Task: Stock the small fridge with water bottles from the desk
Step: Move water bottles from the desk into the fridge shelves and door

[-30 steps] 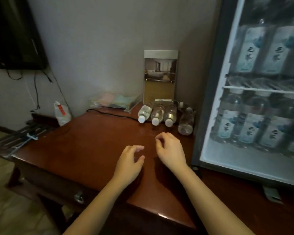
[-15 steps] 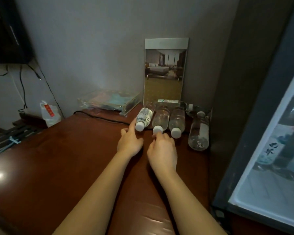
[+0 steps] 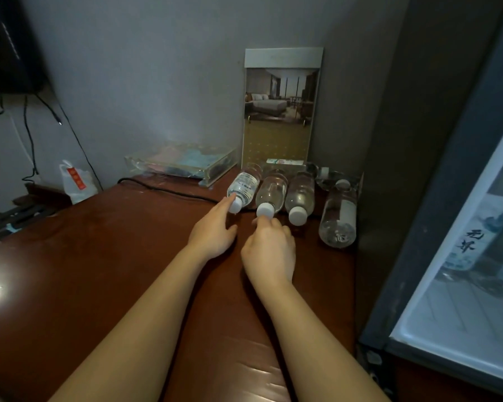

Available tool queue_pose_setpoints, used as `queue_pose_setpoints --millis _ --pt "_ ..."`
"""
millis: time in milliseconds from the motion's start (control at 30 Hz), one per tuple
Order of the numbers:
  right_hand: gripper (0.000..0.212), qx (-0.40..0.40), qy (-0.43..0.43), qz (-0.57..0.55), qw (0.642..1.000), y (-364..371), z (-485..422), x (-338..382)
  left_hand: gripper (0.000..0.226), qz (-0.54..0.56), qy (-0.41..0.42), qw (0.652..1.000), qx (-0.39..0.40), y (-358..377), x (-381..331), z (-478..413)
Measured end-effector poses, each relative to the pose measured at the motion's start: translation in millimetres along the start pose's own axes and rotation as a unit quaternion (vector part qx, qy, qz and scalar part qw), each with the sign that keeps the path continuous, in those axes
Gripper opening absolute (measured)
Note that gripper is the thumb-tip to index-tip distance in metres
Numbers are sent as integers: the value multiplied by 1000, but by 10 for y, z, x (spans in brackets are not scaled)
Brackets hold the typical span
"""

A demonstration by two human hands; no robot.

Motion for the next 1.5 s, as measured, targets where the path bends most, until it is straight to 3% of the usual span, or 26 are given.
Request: queue_pose_setpoints --millis 500,700,833,967,1067,1100,1167,1200,1233,1300,1400,1500 --pt "34 -21 21 8 1000 3 -34 -57 49 97 -34 994 -35 -57 -35 -51" --pt "36 -15 9 14 1000 6 -21 -30 35 16 -51 993 -103 -145 -61 -1" --pt "37 -16 4 16 1000 27 -18 -25 41 -54 -28 994 -87 -92 -112 23" --pt "36 -20 4 11 1000 31 -29 -34 33 -83 -9 992 -89 -80 -165 3" --pt "35 -24 0 -1 1000 28 -27 -36 23 58 -51 988 -132 -177 -122 -10" --pt "35 -25 -2 -8 1000 27 -25 -37 16 168 -89 970 -154 -226 -97 2" --pt "38 -27 -2 -28 999 24 -24 -36 8 390 -163 889 -176 -283 -72 41" --pt "39 -27 -2 -40 999 23 -23 -33 4 442 -181 860 -178 -314 -66 59" --pt "41 -25 -4 -56 998 23 -21 -28 4 453 -184 854 -180 -357 -55 72" --pt "47 -17 -18 -87 996 32 -13 -10 7 420 -155 868 -215 -474 -65 91" --pt "62 4 -46 -96 994 57 -4 16 17 214 -87 936 -265 -663 -178 150" --pt "69 13 -59 -96 993 60 -3 28 26 95 -21 947 -305 -762 -336 240"
Point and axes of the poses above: each hand's wrist, its own z-axis away from the middle knuckle, its own y-axis out of the palm, x = y × z, the point moved 4 cm from there along -z, towards the middle knuckle, and after that the axes turned 4 degrees about z, right-handed, at the moved point
